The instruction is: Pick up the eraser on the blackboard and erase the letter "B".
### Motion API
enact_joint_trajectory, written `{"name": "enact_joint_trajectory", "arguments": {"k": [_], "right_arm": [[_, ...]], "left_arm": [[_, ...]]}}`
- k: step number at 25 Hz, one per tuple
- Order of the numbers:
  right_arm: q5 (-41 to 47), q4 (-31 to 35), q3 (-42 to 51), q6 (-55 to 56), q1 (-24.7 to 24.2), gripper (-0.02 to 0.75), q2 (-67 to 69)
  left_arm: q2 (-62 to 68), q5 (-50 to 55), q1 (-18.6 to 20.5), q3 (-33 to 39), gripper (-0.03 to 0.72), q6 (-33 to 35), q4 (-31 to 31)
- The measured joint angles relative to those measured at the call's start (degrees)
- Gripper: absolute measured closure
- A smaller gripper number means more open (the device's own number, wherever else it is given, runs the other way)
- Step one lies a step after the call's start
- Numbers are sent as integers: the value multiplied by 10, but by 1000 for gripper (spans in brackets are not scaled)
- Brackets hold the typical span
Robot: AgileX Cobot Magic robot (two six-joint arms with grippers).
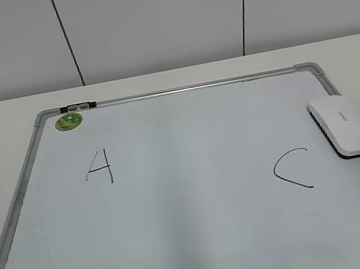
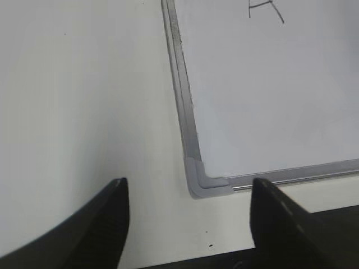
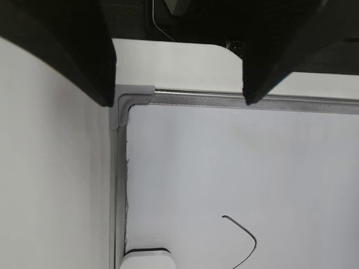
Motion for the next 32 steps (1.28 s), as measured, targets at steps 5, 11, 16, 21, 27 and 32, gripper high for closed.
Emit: {"name": "enact_joint_trajectory", "arguments": {"k": [5, 11, 16, 21, 27, 32], "right_arm": [[60, 0, 16, 0, 0, 217, -105], [103, -28, 30, -4, 0, 216, -221], [96, -45, 55, -5, 0, 217, -263], [76, -46, 69, -9, 0, 217, -265], [72, -42, 69, -26, 0, 217, -265], [71, -42, 69, -28, 0, 218, -265]], "left_arm": [[-91, 20, -10, 20, 193, 0, 3], [-158, 36, -14, 25, 194, 0, 3], [-170, 41, -16, 29, 194, 12, 3], [-170, 42, -26, 31, 203, 29, 3], [-170, 42, -26, 31, 251, 44, -5], [-170, 42, -26, 31, 263, 47, -10]]}}
